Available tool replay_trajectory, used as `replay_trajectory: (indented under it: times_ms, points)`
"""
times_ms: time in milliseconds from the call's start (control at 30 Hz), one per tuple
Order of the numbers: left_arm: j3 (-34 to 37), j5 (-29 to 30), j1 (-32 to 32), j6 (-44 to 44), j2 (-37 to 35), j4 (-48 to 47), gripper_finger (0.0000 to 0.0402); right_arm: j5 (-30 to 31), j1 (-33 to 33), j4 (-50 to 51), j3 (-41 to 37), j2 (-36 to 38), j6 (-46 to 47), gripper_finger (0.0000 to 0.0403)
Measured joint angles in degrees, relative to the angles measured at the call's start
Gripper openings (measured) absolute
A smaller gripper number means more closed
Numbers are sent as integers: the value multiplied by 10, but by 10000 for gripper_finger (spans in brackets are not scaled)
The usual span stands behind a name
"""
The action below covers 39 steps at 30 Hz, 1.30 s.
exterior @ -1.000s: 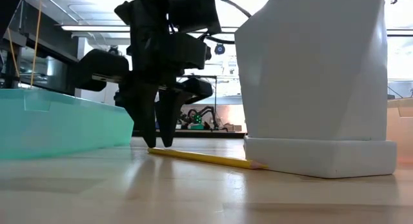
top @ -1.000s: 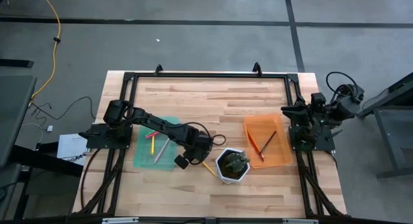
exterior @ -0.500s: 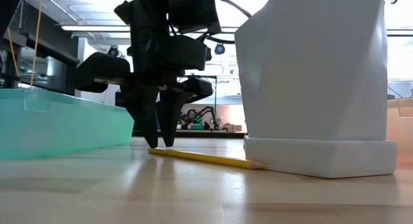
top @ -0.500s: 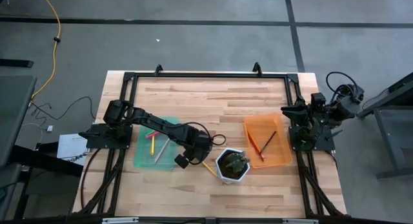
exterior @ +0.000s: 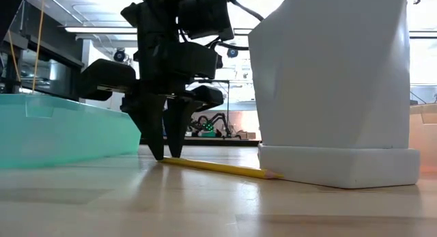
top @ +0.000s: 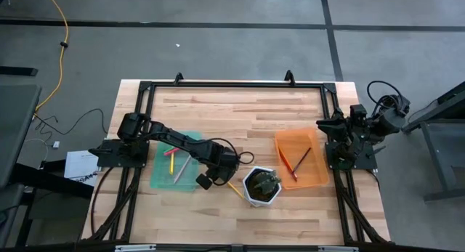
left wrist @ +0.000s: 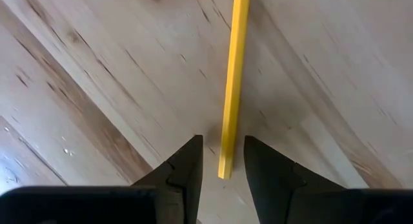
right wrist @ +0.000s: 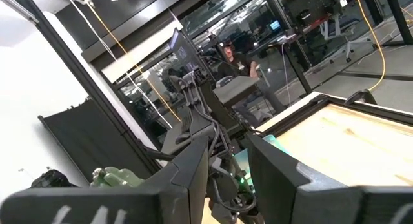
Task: Sort pens & pencils
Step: Put the yellow pencil into the orange bin
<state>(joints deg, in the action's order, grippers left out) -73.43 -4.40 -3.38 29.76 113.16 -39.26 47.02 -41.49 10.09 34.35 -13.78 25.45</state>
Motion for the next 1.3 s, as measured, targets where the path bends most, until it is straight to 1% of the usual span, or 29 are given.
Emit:
replay_trajectory:
  times_ms: [567,767,1300]
  points:
    - [0,6,0,4,0,-3,101,0,0,0,0,0,-4,103]
    - [0,6,0,5,0,-25,101,0,0,0,0,0,-4,103]
    - [0,14,0,7,0,-24,101,0,0,0,0,0,-9,103]
